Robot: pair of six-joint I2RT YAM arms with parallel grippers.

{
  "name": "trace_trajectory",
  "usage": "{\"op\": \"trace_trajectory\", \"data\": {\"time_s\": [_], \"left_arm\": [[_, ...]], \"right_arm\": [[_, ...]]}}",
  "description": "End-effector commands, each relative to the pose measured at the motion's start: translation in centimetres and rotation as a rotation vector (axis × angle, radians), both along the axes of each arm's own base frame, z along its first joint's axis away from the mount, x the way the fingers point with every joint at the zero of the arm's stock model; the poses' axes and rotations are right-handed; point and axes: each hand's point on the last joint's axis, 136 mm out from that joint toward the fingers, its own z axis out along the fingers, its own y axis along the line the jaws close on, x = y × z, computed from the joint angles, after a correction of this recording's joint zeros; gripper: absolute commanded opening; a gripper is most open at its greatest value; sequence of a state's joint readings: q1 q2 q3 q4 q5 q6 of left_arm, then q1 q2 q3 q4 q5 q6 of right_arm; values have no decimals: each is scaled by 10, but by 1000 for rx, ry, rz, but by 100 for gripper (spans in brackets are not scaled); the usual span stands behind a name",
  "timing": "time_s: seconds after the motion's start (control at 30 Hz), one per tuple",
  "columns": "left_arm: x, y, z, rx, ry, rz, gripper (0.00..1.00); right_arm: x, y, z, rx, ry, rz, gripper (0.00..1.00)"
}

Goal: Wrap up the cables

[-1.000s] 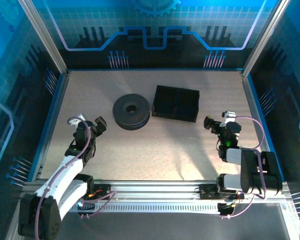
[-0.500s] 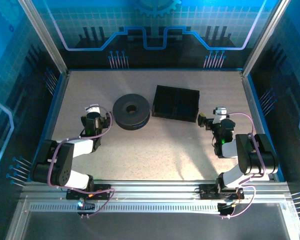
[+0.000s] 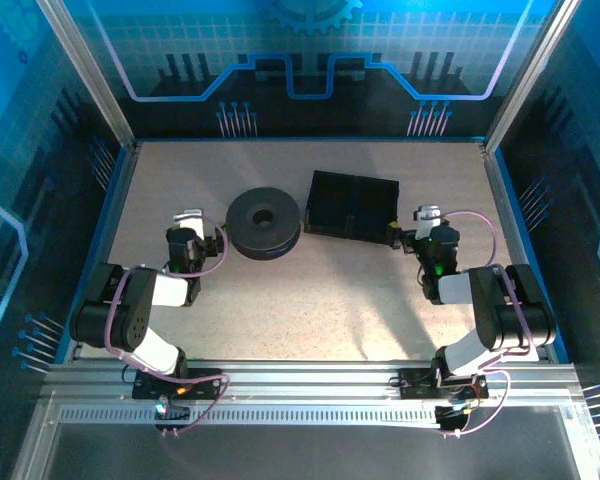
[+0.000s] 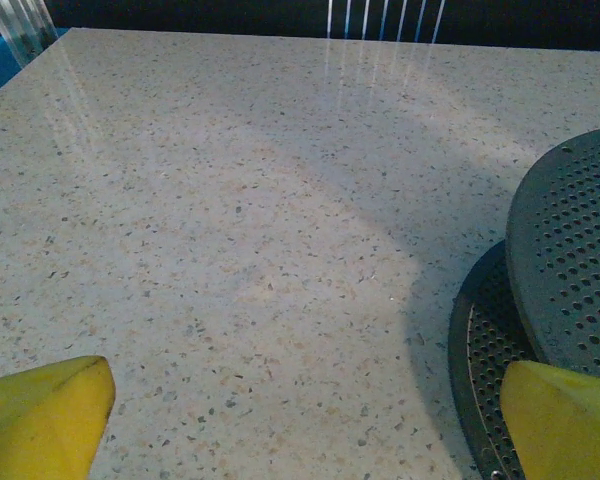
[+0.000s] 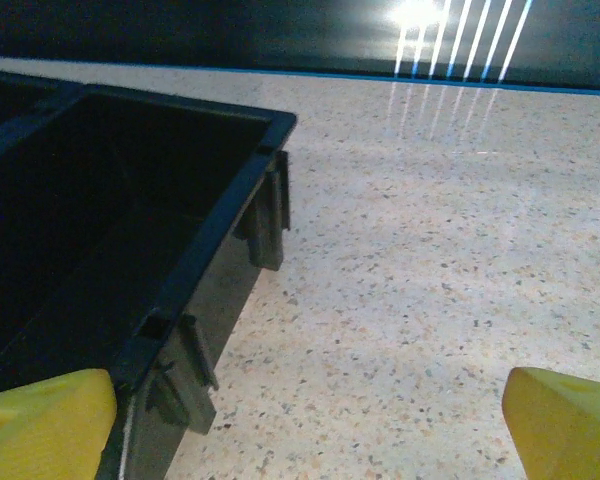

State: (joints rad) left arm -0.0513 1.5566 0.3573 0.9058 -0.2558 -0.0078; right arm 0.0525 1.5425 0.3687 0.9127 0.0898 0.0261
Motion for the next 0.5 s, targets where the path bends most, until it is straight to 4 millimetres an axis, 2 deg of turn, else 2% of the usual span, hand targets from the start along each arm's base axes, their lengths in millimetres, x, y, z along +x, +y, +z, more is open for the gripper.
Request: {"op": "trace_trajectory", "data": {"time_s": [0.0, 0.47], "left_arm": [[8, -2, 15, -10, -54, -18, 99], [8, -2, 16, -11, -56, -19, 99]], "right_arm": [[6, 10, 7, -31, -10, 49, 100], [4, 14, 8, -52, -22, 57, 100]]}}
